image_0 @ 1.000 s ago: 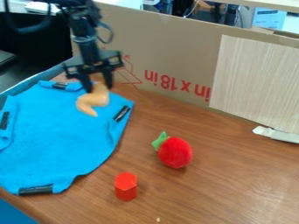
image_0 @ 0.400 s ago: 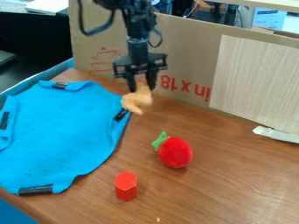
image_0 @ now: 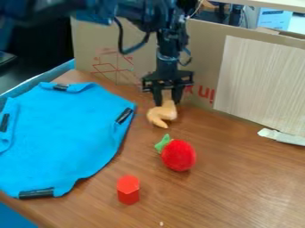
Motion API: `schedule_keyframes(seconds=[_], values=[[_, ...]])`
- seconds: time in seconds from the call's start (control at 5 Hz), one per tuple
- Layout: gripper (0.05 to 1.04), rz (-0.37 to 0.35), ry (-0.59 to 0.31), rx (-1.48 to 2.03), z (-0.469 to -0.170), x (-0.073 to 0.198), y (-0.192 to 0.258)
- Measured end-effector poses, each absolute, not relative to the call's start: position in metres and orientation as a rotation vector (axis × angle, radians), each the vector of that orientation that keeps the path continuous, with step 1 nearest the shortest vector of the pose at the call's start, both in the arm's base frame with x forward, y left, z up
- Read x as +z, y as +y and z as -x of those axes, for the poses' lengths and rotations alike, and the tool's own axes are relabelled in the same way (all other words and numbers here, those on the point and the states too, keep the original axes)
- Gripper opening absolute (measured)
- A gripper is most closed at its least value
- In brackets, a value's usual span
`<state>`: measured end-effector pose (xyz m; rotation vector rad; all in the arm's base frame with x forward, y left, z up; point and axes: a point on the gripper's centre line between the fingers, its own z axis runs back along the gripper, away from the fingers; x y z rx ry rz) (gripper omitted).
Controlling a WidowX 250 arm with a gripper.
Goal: Put out a pitch color toy to right side of the cloth
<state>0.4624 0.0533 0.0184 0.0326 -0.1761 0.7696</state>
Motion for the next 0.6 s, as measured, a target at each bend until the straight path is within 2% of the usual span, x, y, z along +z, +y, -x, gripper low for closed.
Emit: schedule_keyframes(seconds=[0.2, 0.4, 0.6], values=[[0.561, -0.040, -0.163, 0.775, -0.461, 0.011, 0.052], [0.892, -0.013, -0.137, 0.775, -0.456, 0.004, 0.046], [1.003, 0.023, -0.153, 0.776, -0.455, 0.019, 0.047]])
